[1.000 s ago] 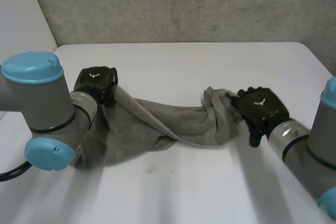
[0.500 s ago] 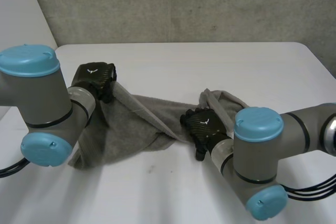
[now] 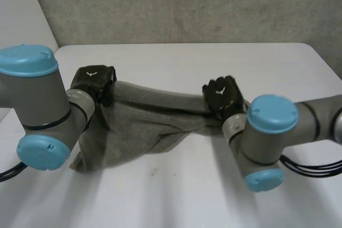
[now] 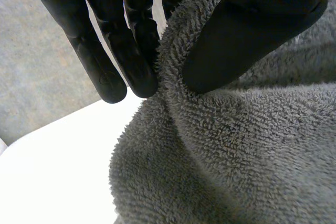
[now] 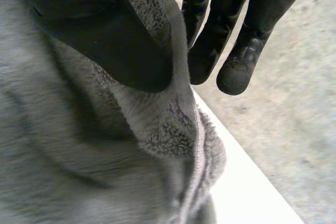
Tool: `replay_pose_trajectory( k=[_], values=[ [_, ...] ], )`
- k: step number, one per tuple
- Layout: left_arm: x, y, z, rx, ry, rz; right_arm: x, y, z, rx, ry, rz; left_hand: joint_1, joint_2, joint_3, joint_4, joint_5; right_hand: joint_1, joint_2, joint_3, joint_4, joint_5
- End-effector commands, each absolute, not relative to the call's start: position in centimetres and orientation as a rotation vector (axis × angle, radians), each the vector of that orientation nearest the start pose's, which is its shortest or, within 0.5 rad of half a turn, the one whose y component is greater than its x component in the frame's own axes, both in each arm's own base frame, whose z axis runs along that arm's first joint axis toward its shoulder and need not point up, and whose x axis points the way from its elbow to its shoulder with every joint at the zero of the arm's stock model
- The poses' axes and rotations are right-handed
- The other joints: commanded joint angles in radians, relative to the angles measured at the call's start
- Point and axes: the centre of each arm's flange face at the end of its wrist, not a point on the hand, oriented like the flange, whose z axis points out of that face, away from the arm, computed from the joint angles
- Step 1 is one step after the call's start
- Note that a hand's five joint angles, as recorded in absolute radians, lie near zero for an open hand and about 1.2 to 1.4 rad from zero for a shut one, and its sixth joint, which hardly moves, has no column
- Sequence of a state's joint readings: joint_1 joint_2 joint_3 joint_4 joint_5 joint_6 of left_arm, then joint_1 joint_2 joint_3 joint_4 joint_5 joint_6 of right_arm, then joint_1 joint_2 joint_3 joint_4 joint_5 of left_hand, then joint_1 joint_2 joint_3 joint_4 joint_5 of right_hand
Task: Fold the towel.
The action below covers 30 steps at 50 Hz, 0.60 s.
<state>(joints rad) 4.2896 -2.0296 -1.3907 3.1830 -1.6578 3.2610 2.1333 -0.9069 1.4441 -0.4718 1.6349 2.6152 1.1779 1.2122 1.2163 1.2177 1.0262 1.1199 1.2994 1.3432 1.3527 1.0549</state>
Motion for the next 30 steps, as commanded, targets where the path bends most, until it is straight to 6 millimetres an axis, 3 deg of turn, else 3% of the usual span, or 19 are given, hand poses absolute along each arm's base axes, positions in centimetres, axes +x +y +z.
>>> replay_pose_trajectory(
  k=[1,2,3,4,9,16,21,23,25,27,29,30],
  values=[
    [-26.4,-27.7,22.4,0.654,2.542,-1.922,29.5,-29.9,23.1,-1.092,2.029,-2.265,0.218,0.184,0.180,0.179,0.196,0.276,0.097,0.053,0.044,0.167],
    [-26.1,-27.0,23.0,0.681,2.547,-1.889,29.0,-29.4,24.7,-1.116,2.055,-2.227,0.218,0.184,0.180,0.179,0.196,0.276,0.097,0.053,0.044,0.167],
    [-26.1,-27.0,23.0,0.682,2.547,-1.888,29.0,-29.4,24.7,-1.117,2.056,-2.226,0.218,0.184,0.180,0.179,0.196,0.276,0.097,0.053,0.044,0.167],
    [-25.8,-26.2,23.7,0.732,2.539,-1.836,28.5,-28.7,26.0,-1.154,2.081,-2.170,0.218,0.184,0.180,0.179,0.196,0.276,0.097,0.053,0.044,0.167],
    [-24.8,-24.2,24.3,0.913,2.478,-1.681,26.4,-27.5,27.5,-1.269,2.210,-1.957,0.218,0.184,0.180,0.179,0.196,0.276,0.097,0.053,0.044,0.167],
    [-24.8,-23.3,22.9,1.099,2.376,-1.578,26.1,-25.6,25.8,-1.438,2.290,-1.674,0.218,0.184,0.180,0.179,0.196,0.276,0.097,0.053,0.044,0.167],
    [-25.0,-23.6,19.8,1.152,2.397,-1.479,26.5,-26.4,21.4,-1.583,2.357,-1.497,0.218,0.184,0.180,0.179,0.196,0.276,0.097,0.053,0.044,0.167],
    [-25.5,-24.1,18.6,1.169,2.408,-1.457,26.6,-26.8,20.8,-1.619,2.362,-1.484,0.218,0.184,0.180,0.179,0.196,0.276,0.097,0.053,0.044,0.167],
    [-25.8,-24.7,18.7,1.161,2.396,-1.483,26.9,-27.4,20.5,-1.645,2.352,-1.507,0.218,0.184,0.180,0.179,0.196,0.276,0.097,0.053,0.044,0.167],
    [-26.1,-25.6,19.2,1.142,2.368,-1.537,27.2,-28.3,20.6,-1.640,2.357,-1.545,0.218,0.184,0.180,0.179,0.196,0.276,0.097,0.053,0.044,0.167],
    [-26.8,-28.2,21.8,1.061,2.261,-1.727,28.1,-31.2,22.4,-1.563,2.322,-1.780,0.218,0.184,0.180,0.179,0.196,0.276,0.097,0.053,0.044,0.167],
    [-26.8,-28.2,21.8,1.061,2.261,-1.728,28.1,-31.2,22.5,-1.562,2.322,-1.782,0.218,0.184,0.180,0.179,0.196,0.276,0.097,0.053,0.044,0.167]
  ],
)
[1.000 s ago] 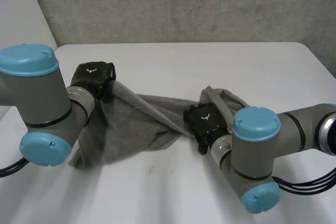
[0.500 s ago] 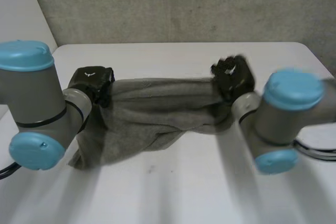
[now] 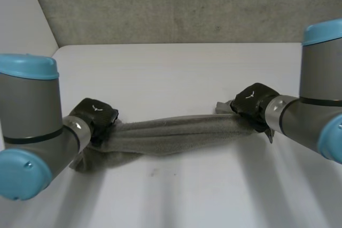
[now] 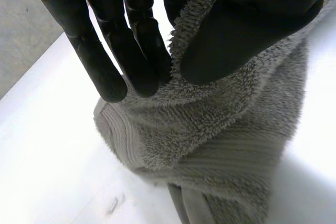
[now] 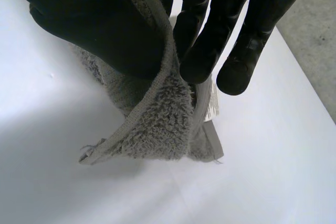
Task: Fold the towel.
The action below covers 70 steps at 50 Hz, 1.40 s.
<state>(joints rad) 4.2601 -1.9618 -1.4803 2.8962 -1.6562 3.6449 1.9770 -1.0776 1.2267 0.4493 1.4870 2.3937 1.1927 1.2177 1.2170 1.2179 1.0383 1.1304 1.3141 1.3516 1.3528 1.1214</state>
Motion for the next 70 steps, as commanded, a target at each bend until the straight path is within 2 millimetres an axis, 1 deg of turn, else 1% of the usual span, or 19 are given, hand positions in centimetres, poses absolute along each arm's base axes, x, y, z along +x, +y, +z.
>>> replay_pose_trajectory(
  k=[1,2,4,5,7,13,16,24,27,29,30,32,34,40,43,45,56,64,70],
  values=[
    [-27.3,-29.8,23.6,1.004,2.170,-1.864,28.7,-32.8,24.1,-1.485,2.251,-1.967,0.204,0.179,0.179,0.178,0.183,0.266,0.082,0.045,0.043,0.100],
    [-27.3,-29.8,23.6,1.004,2.169,-1.865,28.7,-32.8,24.2,-1.484,2.250,-1.969,0.204,0.179,0.179,0.178,0.183,0.266,0.082,0.045,0.043,0.100],
    [-27.7,-32.8,28.5,0.846,1.906,-2.168,29.7,-35.6,28.9,-1.244,2.005,-2.387,0.204,0.179,0.179,0.178,0.183,0.266,0.082,0.045,0.043,0.100],
    [-27.7,-32.8,28.5,0.845,1.905,-2.169,29.7,-35.6,28.9,-1.243,2.003,-2.389,0.204,0.179,0.179,0.178,0.183,0.266,0.082,0.045,0.043,0.100],
    [-27.3,-34.9,32.9,0.657,1.609,-2.426,30.0,-37.0,33.6,-0.975,1.685,-2.736,0.204,0.179,0.179,0.178,0.183,0.266,0.082,0.045,0.043,0.100],
    [-26.6,-34.0,39.2,0.430,1.196,-2.695,29.4,-36.6,38.3,-0.731,1.354,-3.011,0.204,0.179,0.179,0.178,0.183,0.266,0.082,0.045,0.043,0.100],
    [-26.7,-33.4,38.1,0.462,1.233,-2.678,29.3,-36.3,38.1,-0.742,1.363,-3.003,0.204,0.179,0.179,0.178,0.183,0.266,0.082,0.045,0.043,0.100],
    [-26.3,-32.5,30.6,0.629,1.579,-2.450,29.9,-35.3,32.1,-1.003,1.615,-2.722,0.204,0.179,0.179,0.178,0.183,0.266,0.082,0.045,0.043,0.100],
    [-26.0,-31.6,27.2,0.710,1.732,-2.320,30.1,-34.6,29.0,-1.115,1.692,-2.569,0.204,0.179,0.179,0.178,0.183,0.266,0.082,0.045,0.043,0.100],
    [-25.3,-30.7,22.7,0.780,1.911,-2.130,30.2,-33.9,24.7,-1.238,1.806,-2.382,0.204,0.179,0.179,0.178,0.183,0.266,0.082,0.045,0.043,0.100],
    [-25.3,-30.7,22.7,0.780,1.912,-2.129,30.2,-33.9,24.7,-1.239,1.807,-2.381,0.204,0.179,0.179,0.178,0.183,0.266,0.082,0.045,0.043,0.100],
    [-25.0,-30.1,20.5,0.815,1.992,-2.029,29.8,-32.7,20.5,-1.331,1.962,-2.151,0.204,0.179,0.179,0.178,0.183,0.266,0.082,0.045,0.043,0.100],
    [-24.4,-28.5,16.7,0.872,2.134,-1.822,29.5,-31.9,18.8,-1.377,2.029,-2.048,0.204,0.179,0.179,0.178,0.183,0.266,0.082,0.045,0.043,0.100],
    [-24.5,-24.4,13.1,1.030,2.313,-1.512,28.2,-29.9,15.5,-1.524,2.185,-1.809,0.204,0.179,0.179,0.178,0.183,0.266,0.082,0.045,0.043,0.100],
    [-24.6,-23.5,12.8,1.070,2.339,-1.464,27.8,-29.5,15.4,-1.531,2.207,-1.784,0.081,0.056,0.056,0.055,0.060,0.266,0.082,0.045,0.043,0.100],
    [-24.9,-22.0,13.0,1.135,2.361,-1.429,27.3,-29.0,16.2,-1.524,2.216,-1.796,-0.819,-0.844,-0.843,-0.844,-0.839,0.266,0.082,0.045,0.043,0.100],
    [-26.1,-22.1,18.9,1.092,2.208,-1.747,25.2,-27.6,16.1,-1.490,2.289,-1.772,-0.909,-0.934,-0.933,-0.934,-0.929,0.266,0.082,0.045,0.043,0.100],
    [-27.1,-24.7,20.8,1.272,2.099,-1.888,24.3,-27.8,15.0,-1.461,2.293,-1.816,-0.844,-0.869,-0.869,-0.870,-0.865,0.266,0.082,0.045,0.043,0.100],
    [-27.7,-26.3,20.0,1.483,2.013,-1.901,24.3,-27.7,14.4,-1.460,2.301,-1.803,-0.794,-0.819,-0.819,-0.819,-0.814,0.266,0.082,0.045,0.043,0.100]
  ],
)
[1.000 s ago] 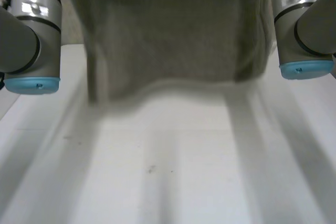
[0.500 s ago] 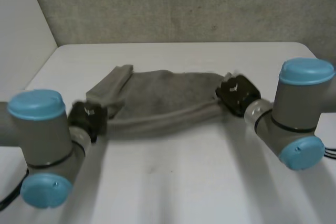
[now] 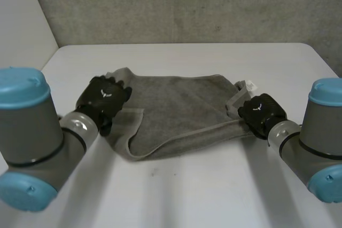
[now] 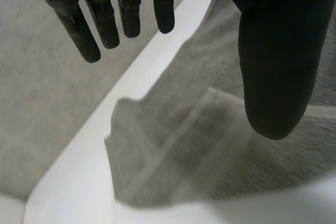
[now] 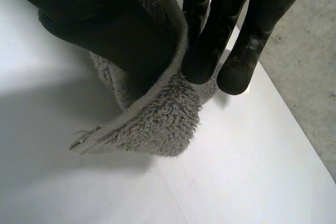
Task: Fold the towel.
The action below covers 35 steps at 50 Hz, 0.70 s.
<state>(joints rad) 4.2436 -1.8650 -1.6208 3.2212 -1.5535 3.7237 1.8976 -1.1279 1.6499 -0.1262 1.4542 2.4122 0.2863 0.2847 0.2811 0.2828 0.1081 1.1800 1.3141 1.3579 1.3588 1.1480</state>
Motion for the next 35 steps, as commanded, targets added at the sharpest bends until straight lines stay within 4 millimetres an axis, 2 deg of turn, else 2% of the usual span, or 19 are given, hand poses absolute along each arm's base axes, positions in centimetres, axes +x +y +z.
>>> replay_pose_trajectory(
  k=[1,5,8,13,22,24,26,27,29,35],
  values=[
    [-28.1,-26.6,19.6,1.554,1.979,-1.896,24.3,-27.6,14.3,-1.464,2.301,-1.798,0.112,0.114,0.117,0.116,0.116,0.216,0.082,0.038,0.037,0.074],
    [-28.1,-27.3,18.1,1.728,1.966,-1.794,24.3,-27.5,14.2,-1.465,2.302,-1.791,0.124,0.126,0.129,0.127,0.128,0.216,0.082,0.038,0.037,0.074],
    [-27.8,-27.5,17.5,1.773,1.983,-1.751,24.3,-27.6,14.3,-1.464,2.300,-1.795,0.124,0.126,0.129,0.127,0.128,0.216,0.082,0.038,0.037,0.074],
    [-28.1,-27.9,15.5,1.968,1.942,-1.669,24.3,-27.6,14.2,-1.463,2.303,-1.794,0.124,0.126,0.129,0.127,0.128,0.216,0.082,0.038,0.037,0.074],
    [-27.7,-29.0,13.3,2.036,1.882,-1.589,24.2,-27.4,14.0,-1.466,2.306,-1.787,0.162,0.164,0.167,0.166,0.166,0.216,0.082,0.038,0.037,0.074],
    [-27.8,-29.1,13.1,2.037,1.884,-1.584,24.2,-27.4,14.0,-1.466,2.305,-1.789,0.241,0.243,0.247,0.245,0.245,0.216,0.082,0.038,0.037,0.074],
    [-27.8,-29.2,13.0,2.033,1.883,-1.583,24.2,-27.4,14.0,-1.466,2.305,-1.789,0.574,0.576,0.579,0.578,0.578,0.216,0.082,0.038,0.037,0.074],
    [-27.8,-29.2,13.0,2.033,1.883,-1.583,24.2,-27.4,14.0,-1.466,2.305,-1.789,0.576,0.578,0.581,0.580,0.580,0.216,0.082,0.038,0.037,0.074],
    [-27.7,-29.4,13.2,2.015,1.886,-1.588,24.2,-27.5,14.0,-1.465,2.306,-1.792,0.798,0.800,0.804,0.802,0.802,0.216,0.082,0.038,0.037,0.074],
    [-27.4,-29.7,13.2,1.972,1.899,-1.561,24.2,-27.6,14.0,-1.464,2.303,-1.799,0.870,0.871,0.875,0.873,0.873,0.216,0.082,0.038,0.037,0.074]
  ],
)
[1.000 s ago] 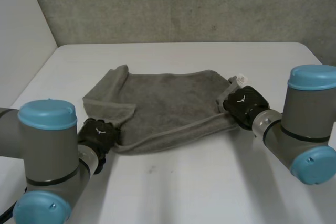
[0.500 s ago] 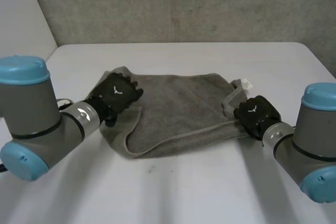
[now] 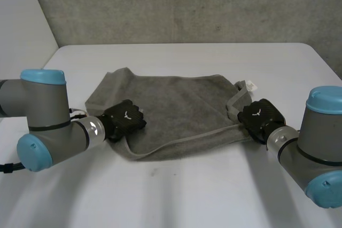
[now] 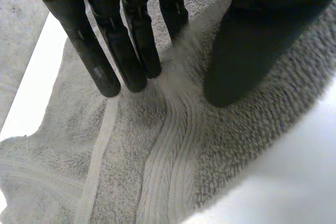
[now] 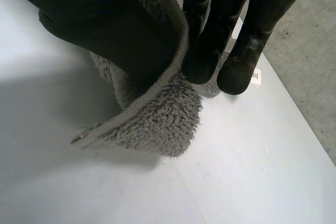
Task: Fold the towel.
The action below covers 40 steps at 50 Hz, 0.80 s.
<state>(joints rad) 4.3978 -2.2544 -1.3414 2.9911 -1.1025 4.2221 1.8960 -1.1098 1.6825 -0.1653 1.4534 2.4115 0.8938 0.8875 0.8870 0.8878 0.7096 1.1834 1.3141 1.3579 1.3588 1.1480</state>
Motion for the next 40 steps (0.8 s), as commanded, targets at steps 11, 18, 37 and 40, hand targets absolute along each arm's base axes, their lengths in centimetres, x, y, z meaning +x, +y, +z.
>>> replay_pose_trajectory(
  k=[11,18,37,40],
  values=[
    [-26.0,-30.6,14.3,-1.943,-1.984,1.604,24.1,-27.8,14.4,-1.454,2.308,-1.822,0.502,0.509,0.509,0.508,0.512,0.213,0.082,0.038,0.037,0.074],
    [-24.7,-30.6,21.0,-1.683,-2.099,1.858,24.4,-28.3,18.6,-1.363,2.239,-1.976,0.502,0.509,0.509,0.508,0.512,0.213,0.082,0.038,0.037,0.074],
    [-19.1,-22.9,39.4,-0.756,-1.978,2.615,22.0,-24.8,40.1,-1.130,2.037,-2.333,0.502,0.509,0.509,0.508,0.512,0.213,0.082,0.038,0.037,0.074],
    [-19.1,-22.9,38.9,-0.763,-2.003,2.593,22.1,-25.3,39.8,-1.153,2.058,-2.305,0.502,0.509,0.509,0.508,0.512,0.213,0.082,0.038,0.037,0.074]
  ],
)
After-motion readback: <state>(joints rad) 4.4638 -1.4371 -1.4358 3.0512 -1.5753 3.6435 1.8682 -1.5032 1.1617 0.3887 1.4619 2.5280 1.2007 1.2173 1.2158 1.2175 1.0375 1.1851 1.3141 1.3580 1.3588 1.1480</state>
